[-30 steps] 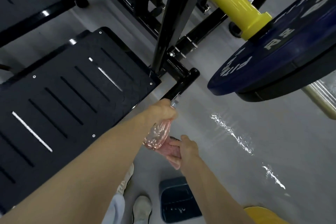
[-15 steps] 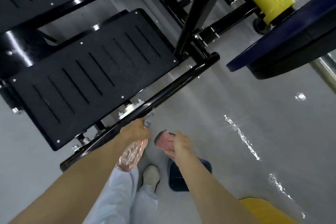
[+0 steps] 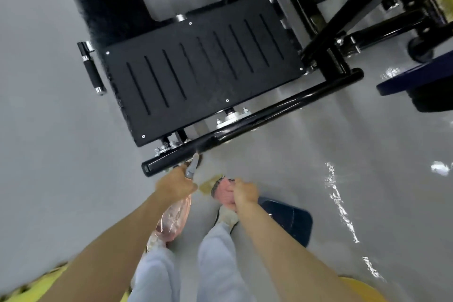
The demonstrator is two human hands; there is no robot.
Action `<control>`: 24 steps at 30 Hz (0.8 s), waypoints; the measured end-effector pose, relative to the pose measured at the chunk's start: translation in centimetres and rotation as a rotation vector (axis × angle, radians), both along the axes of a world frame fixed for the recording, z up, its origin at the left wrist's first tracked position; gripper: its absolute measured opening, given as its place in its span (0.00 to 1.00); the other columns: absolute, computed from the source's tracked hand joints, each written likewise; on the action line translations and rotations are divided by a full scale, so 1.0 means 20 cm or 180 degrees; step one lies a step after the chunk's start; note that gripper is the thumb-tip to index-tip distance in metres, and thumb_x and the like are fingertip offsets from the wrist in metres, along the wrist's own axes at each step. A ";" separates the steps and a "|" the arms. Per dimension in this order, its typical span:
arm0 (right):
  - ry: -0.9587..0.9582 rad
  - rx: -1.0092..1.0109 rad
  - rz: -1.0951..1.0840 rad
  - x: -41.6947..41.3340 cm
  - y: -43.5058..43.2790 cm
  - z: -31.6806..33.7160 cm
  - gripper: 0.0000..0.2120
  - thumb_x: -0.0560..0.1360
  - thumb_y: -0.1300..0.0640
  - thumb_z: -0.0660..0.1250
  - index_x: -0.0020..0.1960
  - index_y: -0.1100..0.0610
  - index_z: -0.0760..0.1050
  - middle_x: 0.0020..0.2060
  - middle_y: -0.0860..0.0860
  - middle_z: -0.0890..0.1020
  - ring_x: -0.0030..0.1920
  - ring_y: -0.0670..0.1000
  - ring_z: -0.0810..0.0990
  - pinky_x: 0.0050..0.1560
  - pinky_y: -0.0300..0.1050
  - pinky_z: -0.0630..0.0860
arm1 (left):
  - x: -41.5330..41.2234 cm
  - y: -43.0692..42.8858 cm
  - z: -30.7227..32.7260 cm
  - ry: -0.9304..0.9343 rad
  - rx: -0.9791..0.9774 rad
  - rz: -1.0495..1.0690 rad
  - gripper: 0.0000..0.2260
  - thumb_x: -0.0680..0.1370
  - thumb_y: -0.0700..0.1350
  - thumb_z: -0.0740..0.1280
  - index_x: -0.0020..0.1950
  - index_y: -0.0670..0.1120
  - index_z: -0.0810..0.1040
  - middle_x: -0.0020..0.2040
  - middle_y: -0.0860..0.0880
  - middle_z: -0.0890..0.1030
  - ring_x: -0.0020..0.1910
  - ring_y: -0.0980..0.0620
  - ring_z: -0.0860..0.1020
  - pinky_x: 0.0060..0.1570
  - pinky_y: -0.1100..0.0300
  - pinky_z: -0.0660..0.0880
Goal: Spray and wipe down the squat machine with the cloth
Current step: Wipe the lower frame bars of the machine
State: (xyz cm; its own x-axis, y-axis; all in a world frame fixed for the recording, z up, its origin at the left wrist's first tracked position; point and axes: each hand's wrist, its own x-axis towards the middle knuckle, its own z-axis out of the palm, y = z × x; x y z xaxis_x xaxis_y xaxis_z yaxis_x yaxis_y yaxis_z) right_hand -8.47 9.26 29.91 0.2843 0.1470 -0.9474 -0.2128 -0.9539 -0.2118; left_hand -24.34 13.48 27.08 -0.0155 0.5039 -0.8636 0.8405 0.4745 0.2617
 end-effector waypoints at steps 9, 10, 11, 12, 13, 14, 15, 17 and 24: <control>-0.0225 -0.0104 0.0441 -0.46 -0.04 -0.04 0.14 0.80 0.53 0.60 0.53 0.63 0.77 0.52 0.60 0.82 0.50 0.61 0.81 0.55 0.54 0.77 | -0.51 -0.13 -0.03 0.0152 -0.0054 0.0135 0.10 0.66 0.45 0.65 0.46 0.50 0.71 0.42 0.49 0.79 0.42 0.48 0.80 0.48 0.53 0.76; -0.0209 -0.0102 0.0432 -0.50 -0.05 -0.04 0.12 0.79 0.54 0.61 0.52 0.62 0.77 0.51 0.59 0.81 0.49 0.61 0.81 0.56 0.54 0.77 | -0.55 -0.14 -0.02 0.0205 -0.0076 0.0033 0.09 0.67 0.44 0.65 0.46 0.50 0.71 0.41 0.50 0.79 0.42 0.48 0.80 0.47 0.55 0.75; -0.0247 -0.0104 0.0425 -0.55 -0.06 -0.05 0.13 0.79 0.54 0.62 0.53 0.63 0.77 0.52 0.59 0.81 0.51 0.61 0.81 0.56 0.52 0.77 | -0.58 -0.14 0.00 0.0227 -0.0127 -0.0084 0.09 0.68 0.44 0.65 0.46 0.50 0.70 0.41 0.50 0.79 0.41 0.49 0.79 0.45 0.56 0.74; -0.0330 -0.0107 0.0419 -0.59 -0.06 -0.05 0.14 0.79 0.54 0.62 0.55 0.64 0.78 0.53 0.60 0.81 0.53 0.62 0.80 0.56 0.52 0.76 | -0.61 -0.14 0.00 0.0218 -0.0169 -0.0204 0.09 0.68 0.44 0.66 0.47 0.50 0.70 0.41 0.51 0.79 0.40 0.50 0.79 0.43 0.57 0.73; -0.0356 -0.0126 0.0359 -0.62 -0.06 -0.06 0.16 0.79 0.53 0.61 0.56 0.64 0.78 0.54 0.60 0.82 0.55 0.62 0.80 0.57 0.52 0.76 | -0.64 -0.14 0.01 0.0171 -0.0192 -0.0304 0.10 0.69 0.45 0.66 0.47 0.51 0.69 0.40 0.52 0.78 0.39 0.51 0.78 0.42 0.58 0.73; -0.0394 -0.0140 0.0322 -0.66 -0.06 -0.06 0.16 0.79 0.53 0.60 0.56 0.64 0.79 0.55 0.60 0.82 0.55 0.62 0.80 0.57 0.53 0.76 | -0.66 -0.14 0.02 0.0097 -0.0183 -0.0396 0.11 0.69 0.45 0.66 0.48 0.53 0.69 0.40 0.53 0.77 0.39 0.51 0.78 0.41 0.59 0.72; -0.0416 -0.0141 0.0307 -0.68 -0.06 -0.06 0.16 0.79 0.54 0.59 0.56 0.64 0.79 0.56 0.61 0.81 0.55 0.62 0.79 0.57 0.53 0.76 | -0.69 -0.13 0.02 -0.0014 -0.0164 -0.0413 0.12 0.68 0.45 0.67 0.49 0.54 0.68 0.40 0.53 0.76 0.39 0.51 0.77 0.41 0.59 0.71; -0.0477 -0.0134 0.0353 -0.72 -0.04 -0.03 0.16 0.80 0.56 0.58 0.58 0.67 0.76 0.58 0.62 0.79 0.58 0.61 0.78 0.56 0.49 0.72 | -0.73 -0.11 0.01 -0.0302 0.0095 -0.0340 0.19 0.66 0.45 0.67 0.55 0.56 0.69 0.43 0.51 0.75 0.40 0.50 0.76 0.42 0.57 0.73; -0.0602 -0.0025 -0.0088 -0.79 -0.02 -0.08 0.17 0.79 0.55 0.58 0.57 0.66 0.77 0.56 0.62 0.81 0.55 0.61 0.79 0.58 0.52 0.75 | -0.77 0.04 0.05 -0.1093 0.1497 -0.0451 0.11 0.73 0.40 0.66 0.53 0.50 0.73 0.40 0.53 0.73 0.34 0.57 0.74 0.40 0.58 0.73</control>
State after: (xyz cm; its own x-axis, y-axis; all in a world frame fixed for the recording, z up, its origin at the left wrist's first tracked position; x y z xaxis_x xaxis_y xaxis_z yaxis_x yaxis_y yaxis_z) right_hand -24.24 8.86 28.32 0.4612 0.1294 -0.8778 -0.1960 -0.9500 -0.2430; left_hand -39.65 14.18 28.15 0.3204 0.8100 -0.4912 0.7172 0.1313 0.6844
